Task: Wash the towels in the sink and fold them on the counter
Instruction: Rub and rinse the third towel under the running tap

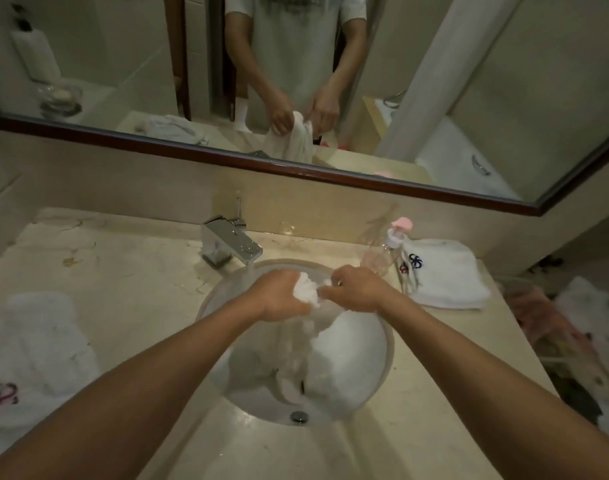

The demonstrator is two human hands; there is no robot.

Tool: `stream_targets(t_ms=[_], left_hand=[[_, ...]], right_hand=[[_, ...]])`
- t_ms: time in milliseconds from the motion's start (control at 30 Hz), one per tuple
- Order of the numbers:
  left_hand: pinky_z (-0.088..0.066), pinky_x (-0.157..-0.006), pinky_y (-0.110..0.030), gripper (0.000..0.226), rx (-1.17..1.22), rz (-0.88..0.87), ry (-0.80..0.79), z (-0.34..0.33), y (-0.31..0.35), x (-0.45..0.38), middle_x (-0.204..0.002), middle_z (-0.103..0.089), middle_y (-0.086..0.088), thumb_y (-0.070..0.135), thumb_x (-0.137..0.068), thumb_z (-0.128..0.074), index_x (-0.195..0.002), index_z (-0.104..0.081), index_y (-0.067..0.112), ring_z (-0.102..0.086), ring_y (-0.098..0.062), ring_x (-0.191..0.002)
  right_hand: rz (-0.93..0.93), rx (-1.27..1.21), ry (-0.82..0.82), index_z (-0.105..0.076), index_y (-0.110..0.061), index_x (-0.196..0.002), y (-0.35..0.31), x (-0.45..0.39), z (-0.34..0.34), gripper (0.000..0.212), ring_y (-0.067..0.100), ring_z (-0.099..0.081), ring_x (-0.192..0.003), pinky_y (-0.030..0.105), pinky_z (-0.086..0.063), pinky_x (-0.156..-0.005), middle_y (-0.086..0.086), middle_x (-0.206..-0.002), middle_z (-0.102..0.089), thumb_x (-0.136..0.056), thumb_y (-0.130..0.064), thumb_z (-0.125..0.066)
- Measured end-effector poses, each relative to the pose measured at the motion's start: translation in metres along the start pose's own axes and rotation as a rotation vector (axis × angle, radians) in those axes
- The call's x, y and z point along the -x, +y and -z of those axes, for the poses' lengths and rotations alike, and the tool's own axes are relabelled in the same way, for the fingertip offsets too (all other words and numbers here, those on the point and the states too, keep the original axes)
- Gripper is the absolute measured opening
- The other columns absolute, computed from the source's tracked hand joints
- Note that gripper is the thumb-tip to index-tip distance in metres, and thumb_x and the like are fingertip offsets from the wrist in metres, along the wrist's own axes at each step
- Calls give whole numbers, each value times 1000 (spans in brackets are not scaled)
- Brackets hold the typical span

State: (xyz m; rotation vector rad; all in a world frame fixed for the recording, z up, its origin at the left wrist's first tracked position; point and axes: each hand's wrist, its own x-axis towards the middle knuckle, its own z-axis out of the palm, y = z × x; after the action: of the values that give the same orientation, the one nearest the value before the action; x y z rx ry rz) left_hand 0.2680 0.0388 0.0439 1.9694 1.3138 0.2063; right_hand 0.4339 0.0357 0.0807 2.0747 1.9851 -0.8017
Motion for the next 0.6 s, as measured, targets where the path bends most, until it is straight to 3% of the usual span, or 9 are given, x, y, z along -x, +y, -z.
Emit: stream_targets(t_ms=[67, 100, 167, 233, 300, 367, 433, 533, 600], left_hand=[[-40, -62, -28, 22, -113, -45, -47, 13, 3, -1, -90, -57, 2, 30, -85, -69, -97, -58, 15, -55, -20, -86], [-40, -61, -28, 22, -158, -59, -55, 19, 5, -2, -88, -57, 2, 31, -83, -69, -94, -57, 16, -54, -21, -84], [-48, -66, -32, 28, -177, -63, -79, 29, 6, -7, -88, -60, 2, 33, -79, -72, -95, -59, 15, -58, -22, -85], [-54, -70, -34, 36, -167, -84, -114, 39, 10, -10, -93, -66, 1, 31, -72, -74, -103, -64, 17, -63, -21, -85], [-49, -58, -21, 32, -163, -119, -129, 48, 18, -10, -88, -66, 0, 20, -70, -75, -100, -63, 14, -61, -15, -75], [-37, -48, -12, 27, -146, -135, -130, 56, 20, -7, -81, -62, 2, 10, -72, -75, -95, -61, 13, -55, -9, -66], [-39, -52, -14, 30, -99, -135, -101, 59, 12, -5, -82, -61, 7, 10, -72, -76, -93, -58, 23, -57, -11, -72], [-49, -63, -27, 35, -37, -68, 25, 55, -10, 0, -90, -66, 7, 24, -70, -80, -98, -59, 30, -63, -13, -81], [-52, -66, -33, 40, -22, -18, 142, 42, -21, 7, -90, -66, 6, 31, -68, -78, -102, -59, 25, -64, -15, -80]], right_hand=[[25, 221, 130, -52, -15, -130, -2, 1, -1, 53, 28, -60, -111, 41, -50, -93, 8, -123, -62, -94, -53, -55], [123, 177, 131, -41, -18, -145, -2, 2, 1, 62, 28, -52, -126, 43, -45, -104, 7, -141, -53, -94, -48, -58], [403, -103, -38, -12, -26, -160, -5, 6, 7, 84, 19, -24, -148, 34, -26, -118, -1, -164, -21, -94, -28, -64], [495, -339, -210, 5, -31, -160, -9, 7, 3, 104, 8, -17, -146, 23, -25, -114, -6, -163, -13, -90, -16, -70], [477, -375, -120, 5, -34, -159, -14, -1, -5, 115, 12, -39, -136, 21, -40, -103, -4, -151, -34, -82, -20, -79], [456, -334, 47, -7, -35, -157, -20, -8, -13, 111, 22, -62, -110, 38, -54, -91, 0, -129, -57, -76, -27, -82], [450, -245, 104, -19, -34, -152, -26, -15, -15, 99, 26, -64, -99, 48, -55, -84, 3, -116, -64, -75, -29, -81], [434, 24, 115, -42, -25, -139, -29, -19, 0, 73, 25, -62, -96, 41, -54, -80, 1, -112, -65, -77, -34, -79], [453, 86, 104, -59, -21, -106, -28, -18, 9, 34, 25, -63, -87, 36, -50, -70, 0, -95, -66, -78, -29, -77]])
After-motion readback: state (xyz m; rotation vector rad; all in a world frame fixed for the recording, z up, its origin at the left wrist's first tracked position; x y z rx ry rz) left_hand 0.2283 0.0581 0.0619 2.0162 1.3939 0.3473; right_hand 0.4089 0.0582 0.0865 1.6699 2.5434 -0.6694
